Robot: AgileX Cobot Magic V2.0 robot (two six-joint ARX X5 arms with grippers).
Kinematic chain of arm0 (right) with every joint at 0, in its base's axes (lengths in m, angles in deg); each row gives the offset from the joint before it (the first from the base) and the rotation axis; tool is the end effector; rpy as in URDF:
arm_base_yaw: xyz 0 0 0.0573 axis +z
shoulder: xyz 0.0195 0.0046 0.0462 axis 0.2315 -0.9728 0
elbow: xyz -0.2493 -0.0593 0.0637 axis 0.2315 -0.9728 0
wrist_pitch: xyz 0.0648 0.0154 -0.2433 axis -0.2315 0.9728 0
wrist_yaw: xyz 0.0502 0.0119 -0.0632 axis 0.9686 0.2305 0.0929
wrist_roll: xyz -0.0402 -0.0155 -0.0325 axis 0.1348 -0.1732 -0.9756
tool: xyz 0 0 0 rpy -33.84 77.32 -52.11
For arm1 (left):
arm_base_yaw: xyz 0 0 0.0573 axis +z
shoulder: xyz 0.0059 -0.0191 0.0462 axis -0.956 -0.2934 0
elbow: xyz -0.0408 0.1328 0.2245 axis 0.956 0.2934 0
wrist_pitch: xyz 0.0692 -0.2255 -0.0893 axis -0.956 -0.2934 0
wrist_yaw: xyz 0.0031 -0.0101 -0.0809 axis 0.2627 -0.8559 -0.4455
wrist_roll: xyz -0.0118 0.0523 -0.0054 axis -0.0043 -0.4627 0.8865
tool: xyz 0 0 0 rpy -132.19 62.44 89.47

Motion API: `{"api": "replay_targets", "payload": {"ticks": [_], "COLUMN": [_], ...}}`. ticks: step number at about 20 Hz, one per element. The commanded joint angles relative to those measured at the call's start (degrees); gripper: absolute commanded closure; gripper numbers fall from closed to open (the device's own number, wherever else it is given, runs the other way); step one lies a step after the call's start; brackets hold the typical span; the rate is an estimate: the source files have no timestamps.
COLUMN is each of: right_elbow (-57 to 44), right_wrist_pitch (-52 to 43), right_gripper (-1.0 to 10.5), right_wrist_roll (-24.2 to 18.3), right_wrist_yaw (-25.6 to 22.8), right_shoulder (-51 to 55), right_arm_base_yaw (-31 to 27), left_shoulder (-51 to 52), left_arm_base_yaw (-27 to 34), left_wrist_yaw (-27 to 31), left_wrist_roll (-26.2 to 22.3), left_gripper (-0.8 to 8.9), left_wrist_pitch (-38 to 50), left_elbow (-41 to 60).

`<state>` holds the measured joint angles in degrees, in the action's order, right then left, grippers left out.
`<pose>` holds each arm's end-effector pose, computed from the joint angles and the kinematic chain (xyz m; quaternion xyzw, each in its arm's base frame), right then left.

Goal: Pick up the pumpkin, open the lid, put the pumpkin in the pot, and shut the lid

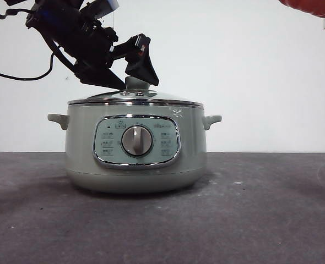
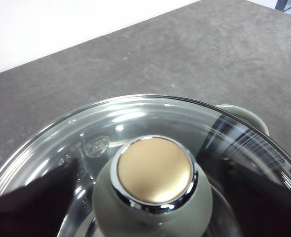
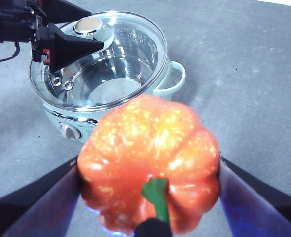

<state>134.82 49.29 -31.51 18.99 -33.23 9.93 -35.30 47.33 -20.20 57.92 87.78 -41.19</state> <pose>0.1335 0.0616 0.3597 -0.0416 0.2752 0.2559 0.9258 0.3298 -0.1648 0.2652 0.0683 0.1804 -0.3265 0.9253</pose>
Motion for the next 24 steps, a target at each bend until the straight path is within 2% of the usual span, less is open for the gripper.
{"api": "replay_targets", "payload": {"ticks": [1,2,5,7,8,18,24], "right_elbow": [0.0,0.0,0.0,0.0,0.0,0.0,0.0], "right_wrist_pitch": [-0.2,-0.2,-0.2,-0.2,-0.2,0.1,-0.2], "right_gripper": [9.6,9.6,9.6,9.6,9.6,9.6,9.6], "right_wrist_roll": [0.5,0.5,0.5,0.5,0.5,0.5,0.5], "right_wrist_yaw": [0.0,0.0,0.0,0.0,0.0,0.0,0.0], "right_shoulder": [0.0,0.0,0.1,0.1,0.1,-0.1,-1.0], "right_arm_base_yaw": [0.1,0.1,0.1,0.1,0.1,0.1,0.1], "left_shoulder": [-0.8,-1.1,-1.5,-1.5,-1.5,0.3,9.3], "left_arm_base_yaw": [-0.3,-0.3,-0.3,-0.3,-0.3,-0.3,0.3], "left_wrist_yaw": [0.1,0.0,0.0,0.0,0.0,0.0,0.1], "left_wrist_roll": [-0.7,-0.7,-0.7,-0.6,-0.7,-0.6,-0.6], "left_gripper": [4.72,5.25,5.61,7.56,8.16,8.22,8.22], "left_wrist_pitch": [0.5,0.3,0.1,0.5,1.0,3.2,1.9], "left_elbow": [0.0,0.0,0.0,0.0,0.0,0.0,0.0]}}
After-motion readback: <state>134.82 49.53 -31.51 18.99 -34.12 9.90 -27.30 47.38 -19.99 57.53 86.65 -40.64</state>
